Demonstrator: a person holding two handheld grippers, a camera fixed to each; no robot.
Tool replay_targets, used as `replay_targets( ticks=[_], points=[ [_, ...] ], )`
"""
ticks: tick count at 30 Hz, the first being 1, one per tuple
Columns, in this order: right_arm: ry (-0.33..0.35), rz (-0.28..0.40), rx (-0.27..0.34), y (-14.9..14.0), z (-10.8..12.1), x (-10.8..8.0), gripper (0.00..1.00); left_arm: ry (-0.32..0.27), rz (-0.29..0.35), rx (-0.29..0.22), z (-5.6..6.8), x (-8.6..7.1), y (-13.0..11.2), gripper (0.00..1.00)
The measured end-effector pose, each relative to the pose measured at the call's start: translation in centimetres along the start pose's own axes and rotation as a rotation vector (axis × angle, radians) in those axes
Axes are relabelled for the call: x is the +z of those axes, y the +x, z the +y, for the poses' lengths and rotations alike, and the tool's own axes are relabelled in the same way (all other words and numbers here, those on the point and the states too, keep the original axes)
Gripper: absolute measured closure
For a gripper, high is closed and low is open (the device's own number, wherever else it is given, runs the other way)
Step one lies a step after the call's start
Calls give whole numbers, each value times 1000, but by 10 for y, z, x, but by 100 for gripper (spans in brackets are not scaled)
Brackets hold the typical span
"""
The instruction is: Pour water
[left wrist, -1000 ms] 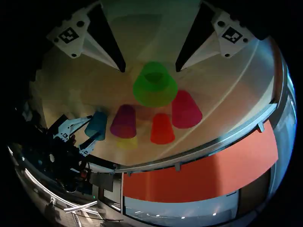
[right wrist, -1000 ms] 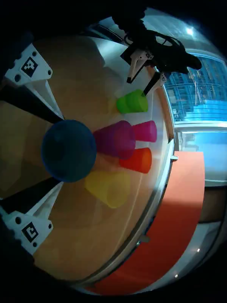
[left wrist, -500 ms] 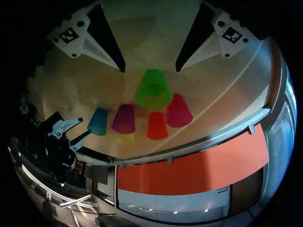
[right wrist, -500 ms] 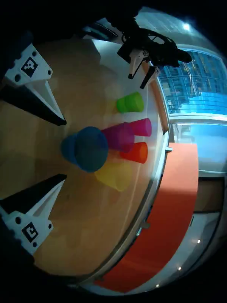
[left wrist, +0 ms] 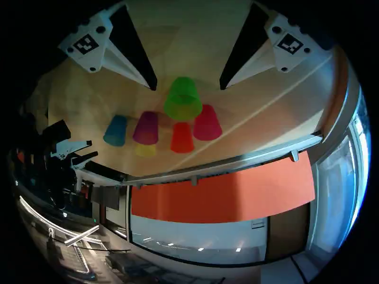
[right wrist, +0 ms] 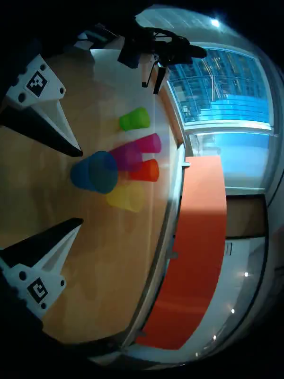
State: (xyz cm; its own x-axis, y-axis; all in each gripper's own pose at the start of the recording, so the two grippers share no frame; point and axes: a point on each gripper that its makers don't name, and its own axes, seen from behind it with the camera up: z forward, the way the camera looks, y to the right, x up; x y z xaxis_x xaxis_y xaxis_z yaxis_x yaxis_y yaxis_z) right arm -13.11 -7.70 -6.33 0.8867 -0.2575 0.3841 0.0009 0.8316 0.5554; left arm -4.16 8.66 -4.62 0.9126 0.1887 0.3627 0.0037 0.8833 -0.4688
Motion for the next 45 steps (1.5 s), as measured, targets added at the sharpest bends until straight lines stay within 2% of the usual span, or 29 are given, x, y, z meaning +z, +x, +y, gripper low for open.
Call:
replay_targets(
  ticks=[6, 11, 18, 23, 29, 34, 39, 45],
  points=[
    [-110, 96, 12, 18, 14, -8, 0, 89, 86, -17, -8, -8, 18, 2],
    [-199, 174, 19, 33, 26, -12, 0, 134, 164, -30, -10, -16, 33, 2],
    [-300, 282, 35, 54, 35, -19, 0, 221, 250, -54, -23, -27, 45, 2],
    [-377, 357, 59, 66, 41, -26, 0, 256, 322, -78, -26, -35, 54, 2],
    [-464, 448, 61, 80, 50, -41, 0, 322, 397, -45, -32, -45, 64, 2],
    [-552, 520, 73, 89, 60, -56, 0, 365, 436, -25, -33, -51, 70, 2],
    [-601, 552, 74, 93, 65, -62, 0, 397, 467, -48, -36, -57, 77, 2],
    [-608, 574, 110, 95, 65, -64, 0, 425, 492, -79, -42, -61, 84, 1]
  ],
)
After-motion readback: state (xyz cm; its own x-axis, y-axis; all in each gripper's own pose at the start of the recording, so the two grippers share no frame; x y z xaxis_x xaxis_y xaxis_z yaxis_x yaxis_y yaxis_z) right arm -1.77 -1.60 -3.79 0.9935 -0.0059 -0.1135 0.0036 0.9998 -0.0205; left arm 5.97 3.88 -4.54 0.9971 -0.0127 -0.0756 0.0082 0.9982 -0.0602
